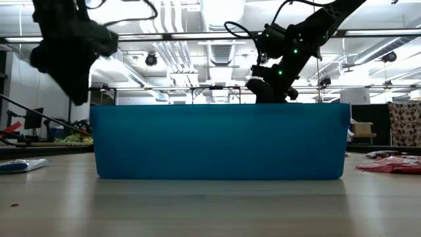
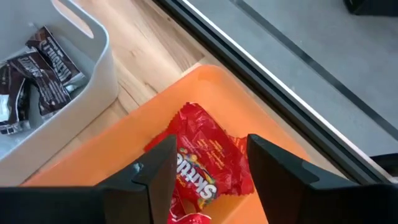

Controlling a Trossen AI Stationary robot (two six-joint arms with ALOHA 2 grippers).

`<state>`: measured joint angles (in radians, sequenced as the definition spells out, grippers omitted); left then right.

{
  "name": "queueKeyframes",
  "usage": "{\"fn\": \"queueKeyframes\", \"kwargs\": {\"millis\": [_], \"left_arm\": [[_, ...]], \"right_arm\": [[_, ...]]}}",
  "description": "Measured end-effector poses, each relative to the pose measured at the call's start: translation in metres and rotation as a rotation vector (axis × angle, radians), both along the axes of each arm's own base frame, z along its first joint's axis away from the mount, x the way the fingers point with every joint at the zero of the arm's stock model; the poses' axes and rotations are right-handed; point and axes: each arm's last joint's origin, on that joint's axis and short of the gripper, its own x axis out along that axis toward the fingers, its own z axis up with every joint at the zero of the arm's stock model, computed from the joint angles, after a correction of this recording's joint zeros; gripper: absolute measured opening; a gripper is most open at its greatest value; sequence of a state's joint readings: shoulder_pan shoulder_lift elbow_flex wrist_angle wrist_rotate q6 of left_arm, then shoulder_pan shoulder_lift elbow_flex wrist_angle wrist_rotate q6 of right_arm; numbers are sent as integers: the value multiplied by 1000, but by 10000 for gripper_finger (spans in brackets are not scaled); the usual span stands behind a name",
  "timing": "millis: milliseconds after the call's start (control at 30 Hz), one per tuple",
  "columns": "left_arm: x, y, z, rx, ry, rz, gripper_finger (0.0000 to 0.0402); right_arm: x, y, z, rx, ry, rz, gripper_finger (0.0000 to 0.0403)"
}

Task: Sort candy
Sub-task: Put the white chocolate bar into the blue bin

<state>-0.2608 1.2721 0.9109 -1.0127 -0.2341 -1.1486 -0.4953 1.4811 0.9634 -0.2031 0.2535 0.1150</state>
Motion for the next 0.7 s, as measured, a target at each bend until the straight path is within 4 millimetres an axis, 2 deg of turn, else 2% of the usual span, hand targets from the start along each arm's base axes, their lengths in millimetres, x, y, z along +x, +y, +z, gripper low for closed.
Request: {"fn": "queueKeyframes", "kwargs": {"millis": [133, 300, 500, 700], "left_arm": [[7, -9, -15, -80, 73, 76, 92], [13, -29, -36, -157, 177, 130, 142], [10, -53, -51, -114, 191, 276, 206], [8, -64, -57, -16, 109, 369, 230]], "right_arm": [[0, 0, 0, 1, 1, 0, 183], [1, 3, 0, 1, 2, 10, 185], [5, 9, -1, 1, 3, 35, 184], [8, 14, -1, -5, 5, 59, 187]]}}
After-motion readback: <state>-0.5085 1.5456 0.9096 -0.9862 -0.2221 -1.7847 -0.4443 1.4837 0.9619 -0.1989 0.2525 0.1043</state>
